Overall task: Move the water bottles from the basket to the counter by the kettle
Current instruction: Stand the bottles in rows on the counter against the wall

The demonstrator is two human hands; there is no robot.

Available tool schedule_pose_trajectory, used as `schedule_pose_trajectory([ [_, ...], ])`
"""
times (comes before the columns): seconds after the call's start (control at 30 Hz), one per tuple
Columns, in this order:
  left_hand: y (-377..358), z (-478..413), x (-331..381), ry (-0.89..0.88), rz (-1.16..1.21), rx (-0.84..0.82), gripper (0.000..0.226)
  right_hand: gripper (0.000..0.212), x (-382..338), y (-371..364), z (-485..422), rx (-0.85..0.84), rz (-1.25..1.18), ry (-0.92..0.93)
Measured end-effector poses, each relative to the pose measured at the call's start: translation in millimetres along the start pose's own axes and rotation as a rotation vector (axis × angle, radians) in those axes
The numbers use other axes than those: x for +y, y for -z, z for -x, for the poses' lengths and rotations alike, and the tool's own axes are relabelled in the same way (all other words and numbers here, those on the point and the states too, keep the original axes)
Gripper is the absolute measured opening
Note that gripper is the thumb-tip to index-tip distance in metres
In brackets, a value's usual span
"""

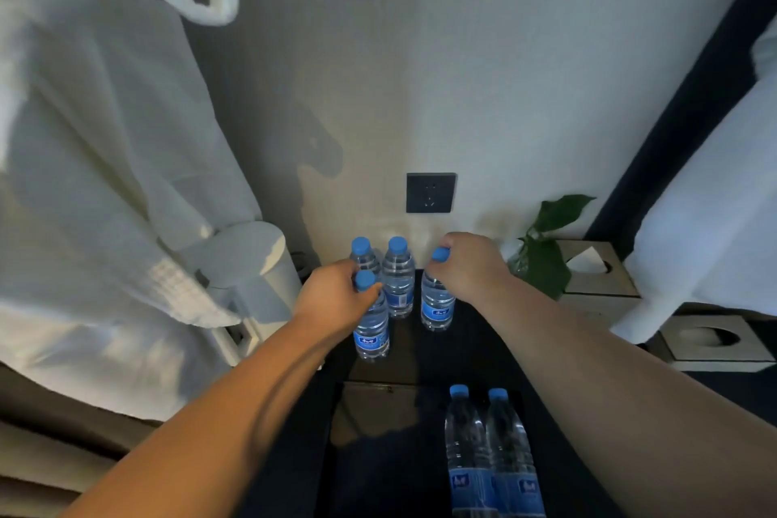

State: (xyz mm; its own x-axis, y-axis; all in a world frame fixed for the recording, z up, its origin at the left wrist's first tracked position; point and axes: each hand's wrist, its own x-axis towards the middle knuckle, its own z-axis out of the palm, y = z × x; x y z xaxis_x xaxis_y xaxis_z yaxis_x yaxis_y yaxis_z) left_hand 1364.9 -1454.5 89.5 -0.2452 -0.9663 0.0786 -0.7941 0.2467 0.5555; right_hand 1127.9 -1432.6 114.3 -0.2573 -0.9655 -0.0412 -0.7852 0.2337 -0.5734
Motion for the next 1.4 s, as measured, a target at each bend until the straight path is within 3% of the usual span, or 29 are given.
schedule_pose_trajectory([
  [0.17,-1,0,-15,0.007,-0.098,-0.007,0.033,0.012,6,-14,-18,0.026,-0.03,-0.042],
  [0.57,-1,-9,-25,0.072,-0.18,-0.02,0.029,0.012,10,-31,-32,0.102,-0.06,-0.009],
  [0.63,-3,-8,-27,0.08,-0.168,-0.022,0.031,0.017,12,-32,-30,0.115,-0.04,0.007],
  [0.73,-7,-5,-31,0.114,-0.112,-0.033,0.035,0.044,19,-35,-20,0.112,-0.013,-0.03],
  [0.8,-11,-2,-37,0.129,-0.096,-0.069,0.039,0.052,28,-40,-9,0.085,-0.01,-0.07],
  [0.93,-25,17,-52,0.13,-0.166,-0.16,0.047,0.041,59,-56,18,-0.082,0.062,-0.176],
  [1.13,-63,54,-66,0.164,-0.271,-0.452,0.034,0.028,110,-78,63,-0.314,0.197,-0.307],
  [1.27,-94,71,-53,0.086,-0.274,-0.542,0.036,0.024,136,-77,86,-0.369,0.281,-0.378],
  [1.4,-124,81,-25,0.028,-0.21,-0.574,0.039,0.033,149,-74,104,-0.389,0.321,-0.432],
])
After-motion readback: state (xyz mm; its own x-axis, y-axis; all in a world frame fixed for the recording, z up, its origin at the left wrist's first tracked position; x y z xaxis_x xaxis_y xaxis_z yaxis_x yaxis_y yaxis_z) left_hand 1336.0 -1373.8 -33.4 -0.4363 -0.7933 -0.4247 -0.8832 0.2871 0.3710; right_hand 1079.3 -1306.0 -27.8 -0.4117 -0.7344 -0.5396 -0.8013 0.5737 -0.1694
